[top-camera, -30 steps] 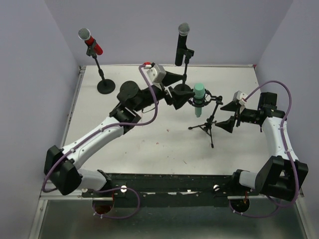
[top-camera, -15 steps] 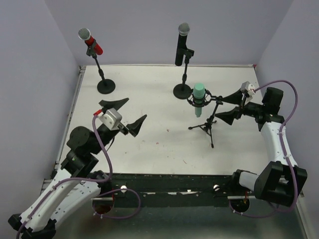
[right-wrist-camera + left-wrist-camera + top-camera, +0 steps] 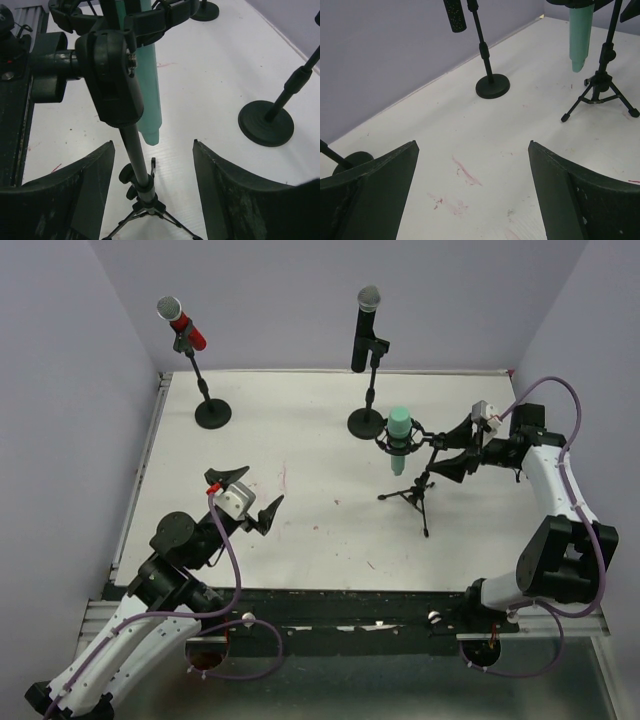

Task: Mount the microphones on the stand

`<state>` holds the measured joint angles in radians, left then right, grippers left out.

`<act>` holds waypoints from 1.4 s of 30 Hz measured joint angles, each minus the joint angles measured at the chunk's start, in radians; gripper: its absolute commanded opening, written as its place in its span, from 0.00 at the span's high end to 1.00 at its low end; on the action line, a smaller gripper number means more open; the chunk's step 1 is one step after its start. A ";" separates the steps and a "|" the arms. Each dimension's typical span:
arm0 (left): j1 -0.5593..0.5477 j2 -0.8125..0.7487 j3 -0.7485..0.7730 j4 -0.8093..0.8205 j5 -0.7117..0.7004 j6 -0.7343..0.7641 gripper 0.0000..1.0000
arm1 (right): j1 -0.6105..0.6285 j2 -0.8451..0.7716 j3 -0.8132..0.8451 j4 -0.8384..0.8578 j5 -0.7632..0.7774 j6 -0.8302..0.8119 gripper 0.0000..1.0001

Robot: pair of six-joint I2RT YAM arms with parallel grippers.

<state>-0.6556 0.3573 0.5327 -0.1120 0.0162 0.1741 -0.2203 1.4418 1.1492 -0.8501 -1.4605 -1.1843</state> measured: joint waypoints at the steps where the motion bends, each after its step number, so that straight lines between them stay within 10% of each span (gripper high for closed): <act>1: 0.000 0.000 0.000 0.001 0.000 0.000 0.02 | 0.006 0.006 0.004 -0.037 0.000 -0.031 0.40; 10: 0.000 -0.005 0.000 -0.002 0.000 0.006 0.02 | 0.048 -0.001 0.005 -0.094 -0.006 -0.060 0.98; 42: 0.029 0.071 -0.014 0.004 -0.070 0.047 0.02 | 0.014 0.357 0.226 1.256 0.352 1.005 0.98</act>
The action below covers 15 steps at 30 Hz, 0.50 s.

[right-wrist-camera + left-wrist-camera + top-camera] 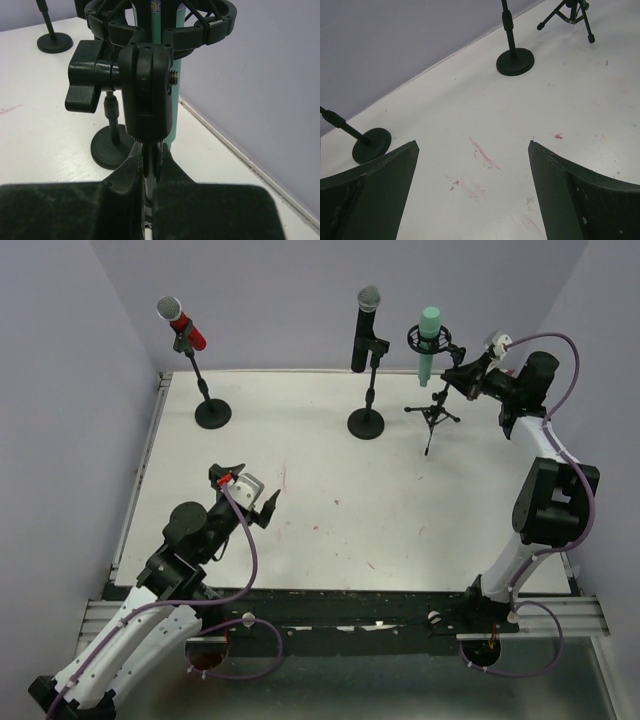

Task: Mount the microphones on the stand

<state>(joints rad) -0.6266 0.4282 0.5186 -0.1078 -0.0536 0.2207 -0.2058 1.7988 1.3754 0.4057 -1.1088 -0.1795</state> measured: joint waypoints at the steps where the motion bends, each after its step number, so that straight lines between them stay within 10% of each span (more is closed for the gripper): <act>1: 0.006 0.008 0.000 0.001 0.000 0.000 0.02 | -0.001 0.017 0.000 0.021 0.000 0.008 0.98; 15: 0.043 0.038 0.000 0.003 0.002 -0.001 0.01 | -0.026 0.058 -0.087 0.198 0.003 0.049 0.80</act>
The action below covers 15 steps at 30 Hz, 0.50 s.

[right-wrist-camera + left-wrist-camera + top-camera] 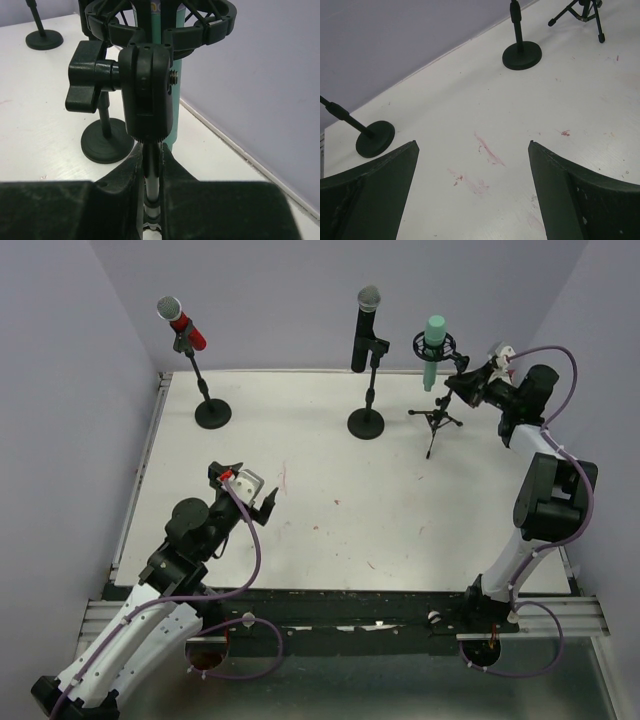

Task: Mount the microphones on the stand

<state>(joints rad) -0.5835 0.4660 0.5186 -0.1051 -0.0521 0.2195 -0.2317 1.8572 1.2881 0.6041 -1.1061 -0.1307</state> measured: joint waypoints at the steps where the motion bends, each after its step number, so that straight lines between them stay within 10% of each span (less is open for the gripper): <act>1: 0.000 0.000 0.000 0.001 0.000 0.000 0.02 | -0.002 0.000 -0.003 0.003 -0.001 0.000 0.74; 15: 0.000 -0.029 0.000 0.002 0.008 -0.005 0.02 | -0.010 -0.040 -0.074 0.023 0.006 -0.023 0.20</act>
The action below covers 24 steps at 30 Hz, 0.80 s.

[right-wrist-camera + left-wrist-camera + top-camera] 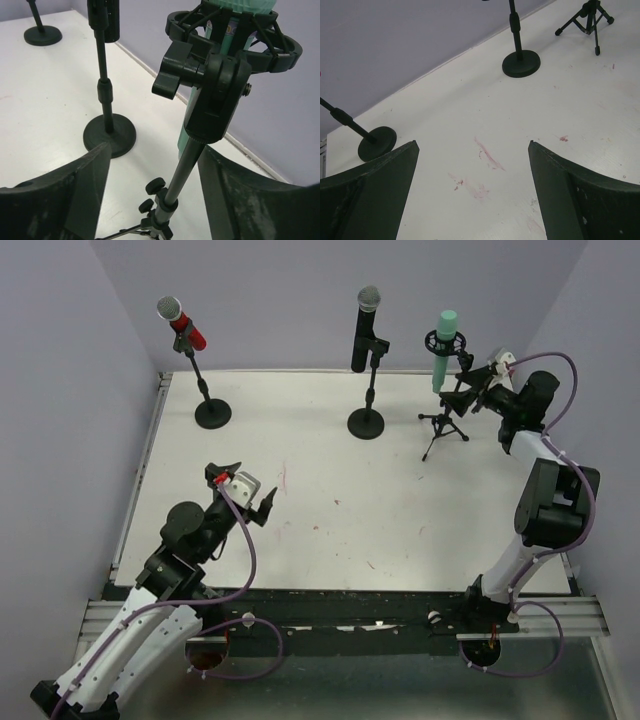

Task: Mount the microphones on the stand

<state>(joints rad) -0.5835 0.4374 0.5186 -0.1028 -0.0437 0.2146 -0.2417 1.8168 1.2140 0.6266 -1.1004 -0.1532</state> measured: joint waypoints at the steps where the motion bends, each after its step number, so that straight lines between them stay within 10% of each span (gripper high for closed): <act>1: 0.000 -0.004 0.000 0.000 0.002 0.000 0.02 | -0.002 -0.008 -0.005 0.000 0.000 0.003 0.17; 9: 0.000 -0.030 0.000 0.000 0.007 -0.003 0.02 | -0.018 -0.064 -0.036 0.000 0.031 0.045 0.01; 24: 0.016 -0.064 0.019 -0.019 0.064 -0.073 0.02 | -0.121 -0.466 -0.307 -0.210 0.202 0.117 0.01</act>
<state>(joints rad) -0.5674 0.3729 0.5377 -0.1223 0.0208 0.1417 -0.3626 1.3506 0.9073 0.4164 -0.8982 -0.0357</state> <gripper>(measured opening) 0.985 0.995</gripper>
